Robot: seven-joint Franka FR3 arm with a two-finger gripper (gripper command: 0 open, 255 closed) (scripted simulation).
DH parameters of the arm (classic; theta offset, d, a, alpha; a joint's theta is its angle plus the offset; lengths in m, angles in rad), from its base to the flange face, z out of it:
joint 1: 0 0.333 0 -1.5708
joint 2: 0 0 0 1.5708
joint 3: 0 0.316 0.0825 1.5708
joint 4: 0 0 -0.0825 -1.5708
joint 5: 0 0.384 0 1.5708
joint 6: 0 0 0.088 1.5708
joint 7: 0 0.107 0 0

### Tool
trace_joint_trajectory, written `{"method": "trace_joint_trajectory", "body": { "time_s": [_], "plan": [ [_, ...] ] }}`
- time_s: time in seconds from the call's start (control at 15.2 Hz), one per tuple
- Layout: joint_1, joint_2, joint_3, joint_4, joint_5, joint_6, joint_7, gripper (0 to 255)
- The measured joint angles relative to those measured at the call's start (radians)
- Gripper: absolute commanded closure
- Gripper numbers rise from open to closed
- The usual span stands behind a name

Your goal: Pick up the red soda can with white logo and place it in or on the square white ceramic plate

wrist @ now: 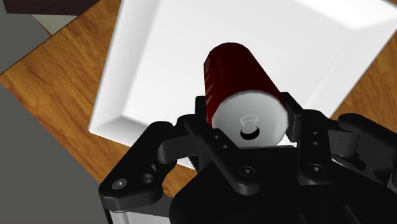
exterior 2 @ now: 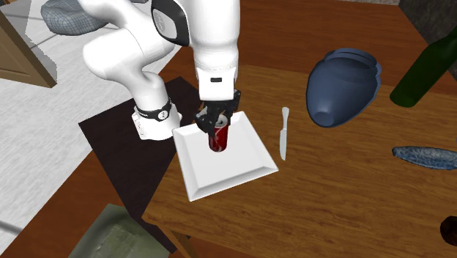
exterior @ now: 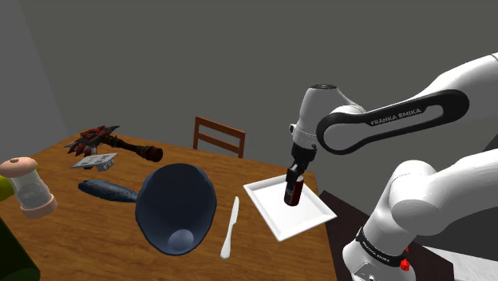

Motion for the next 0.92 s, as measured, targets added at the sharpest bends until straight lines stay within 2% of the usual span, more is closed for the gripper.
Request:
{"method": "trace_joint_trajectory", "body": {
  "time_s": [0.4,0.46,0.86,0.92],
  "plan": [
    [-0.002,0.009,0.000,-0.004,-0.001,0.014,-0.002,255],
    [-0.002,0.009,0.000,-0.004,-0.001,0.014,-0.002,0],
    [-0.002,0.009,0.000,-0.004,-0.001,0.014,-0.002,0],
    [-0.002,-0.008,-0.003,0.002,-0.002,-0.007,-0.003,0]
  ]
}}
